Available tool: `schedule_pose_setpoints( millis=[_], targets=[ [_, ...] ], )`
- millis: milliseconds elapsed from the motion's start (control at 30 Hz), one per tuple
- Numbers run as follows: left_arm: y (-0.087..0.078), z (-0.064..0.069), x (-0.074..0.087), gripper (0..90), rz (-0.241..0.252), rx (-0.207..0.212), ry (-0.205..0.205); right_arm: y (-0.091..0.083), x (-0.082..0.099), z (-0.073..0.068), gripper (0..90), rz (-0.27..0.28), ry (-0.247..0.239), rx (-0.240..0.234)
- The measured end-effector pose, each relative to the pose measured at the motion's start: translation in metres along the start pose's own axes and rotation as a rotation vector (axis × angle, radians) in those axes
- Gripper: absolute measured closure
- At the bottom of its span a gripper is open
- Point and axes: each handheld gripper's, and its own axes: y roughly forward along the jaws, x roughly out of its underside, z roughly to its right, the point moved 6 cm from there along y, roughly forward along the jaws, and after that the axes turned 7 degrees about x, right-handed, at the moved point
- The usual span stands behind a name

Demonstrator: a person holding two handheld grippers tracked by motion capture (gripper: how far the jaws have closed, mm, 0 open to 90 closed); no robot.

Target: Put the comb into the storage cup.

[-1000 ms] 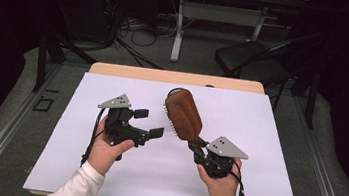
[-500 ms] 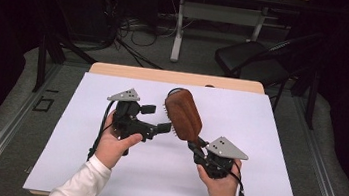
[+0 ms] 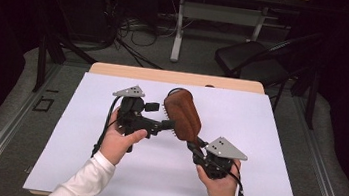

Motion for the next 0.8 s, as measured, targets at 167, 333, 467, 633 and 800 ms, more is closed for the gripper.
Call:
schedule_pose_setpoints(
  millis=[167, 333, 467, 633, 800],
  targets=[
    [0.003, -0.001, -0.004, 2.6, -0.001, 0.001, -0.005, 0.0, 0.0, -0.001, 72.2, 0.0, 0.0, -0.004],
    [0.007, -0.001, -0.006, 2.7, -0.001, 0.006, -0.012, 0.0, 0.0, -0.001, 72.2, 0.001, 0.001, -0.004],
    [0.011, -0.002, -0.008, 2.7, -0.008, 0.008, -0.018, 0.0, 0.0, -0.001, 72.2, 0.002, 0.0, -0.004],
    [0.014, -0.001, -0.01, 2.7, -0.011, 0.01, -0.018, 0.0, 0.0, -0.002, 72.1, 0.002, -0.004, -0.004],
    [0.019, -0.001, -0.012, 2.8, -0.018, 0.013, -0.021, 0.0, 0.0, -0.002, 72.2, 0.004, -0.004, -0.004]
  ],
)
